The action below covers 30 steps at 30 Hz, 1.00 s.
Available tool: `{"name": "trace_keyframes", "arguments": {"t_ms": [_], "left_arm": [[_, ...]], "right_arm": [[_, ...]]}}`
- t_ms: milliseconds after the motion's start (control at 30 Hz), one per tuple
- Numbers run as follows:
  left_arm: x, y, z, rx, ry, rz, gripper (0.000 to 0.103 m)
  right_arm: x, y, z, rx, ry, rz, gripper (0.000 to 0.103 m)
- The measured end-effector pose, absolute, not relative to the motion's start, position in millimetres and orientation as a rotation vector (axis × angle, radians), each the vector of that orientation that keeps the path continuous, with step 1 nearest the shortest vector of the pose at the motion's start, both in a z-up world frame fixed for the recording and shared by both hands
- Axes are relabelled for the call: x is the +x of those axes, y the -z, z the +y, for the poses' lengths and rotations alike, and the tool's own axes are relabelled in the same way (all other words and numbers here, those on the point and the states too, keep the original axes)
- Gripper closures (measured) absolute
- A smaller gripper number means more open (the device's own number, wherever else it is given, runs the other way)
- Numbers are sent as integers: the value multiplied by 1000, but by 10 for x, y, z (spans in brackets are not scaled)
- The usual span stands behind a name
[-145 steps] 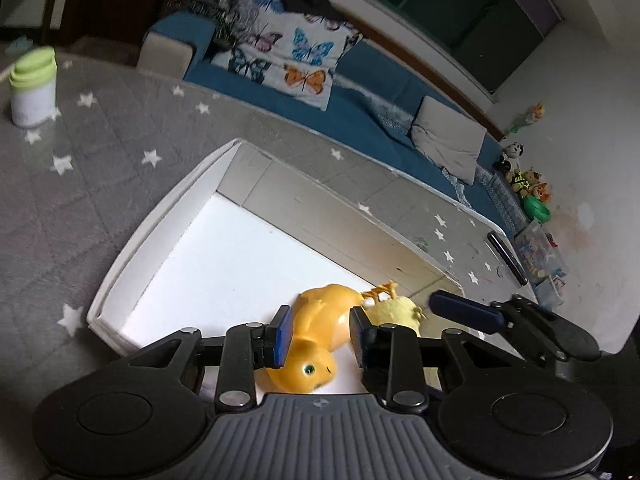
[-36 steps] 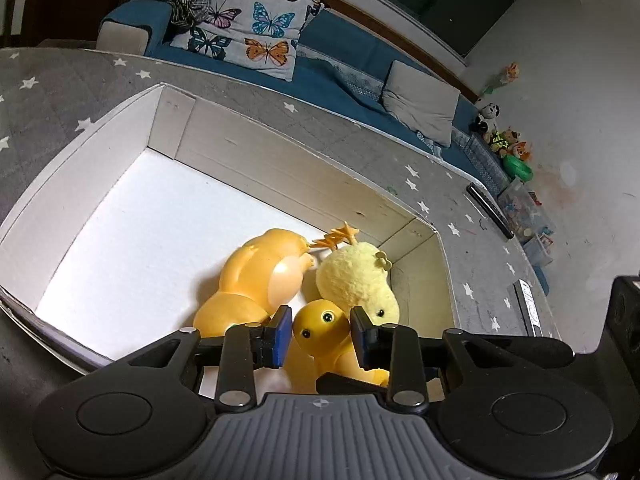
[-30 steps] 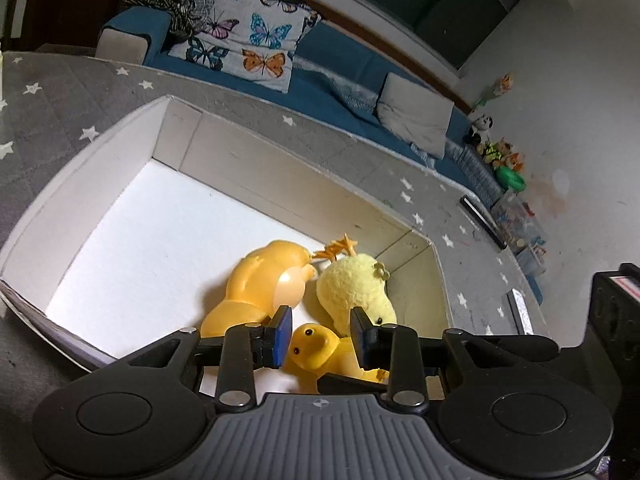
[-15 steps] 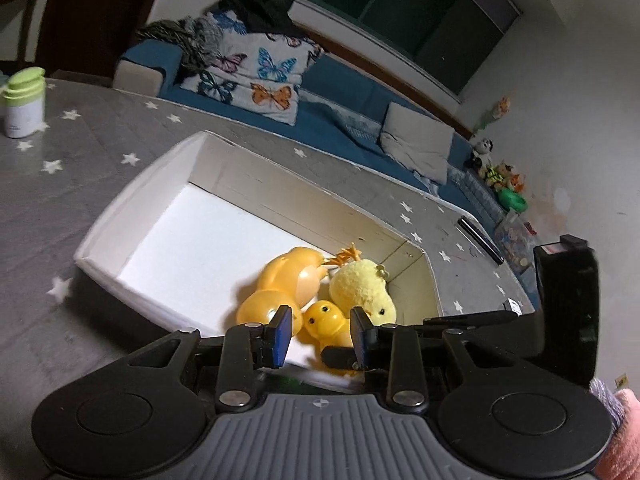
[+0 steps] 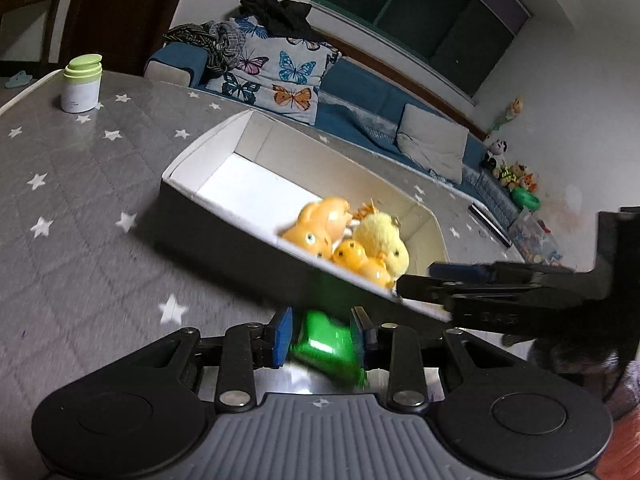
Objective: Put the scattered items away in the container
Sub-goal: 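Move both grippers down to the orange packet on the table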
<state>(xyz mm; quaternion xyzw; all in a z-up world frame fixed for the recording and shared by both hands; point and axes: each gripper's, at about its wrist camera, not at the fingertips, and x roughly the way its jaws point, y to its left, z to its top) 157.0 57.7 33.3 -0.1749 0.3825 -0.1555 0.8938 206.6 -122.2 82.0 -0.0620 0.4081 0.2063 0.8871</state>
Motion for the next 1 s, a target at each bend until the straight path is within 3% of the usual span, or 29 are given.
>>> {"name": "trace_keyframes", "arguments": {"t_ms": [67, 200, 300, 500, 1000], "left_arm": [[1507, -349, 569, -340, 323, 794, 69], [1410, -421, 561, -297, 330, 790, 69], [1327, -466, 544, -246, 330, 789, 69], [1111, -436, 469, -159, 344, 819, 69], [741, 36, 187, -158, 433, 945, 69]], "right_arm": [[1915, -877, -1257, -130, -445, 819, 39], [1611, -906, -1259, -137, -480, 772, 37], [1352, -914, -1242, -155, -505, 733, 28], [899, -786, -1147, -221, -547, 696, 22], [281, -354, -1008, -298, -598, 744, 22]]}}
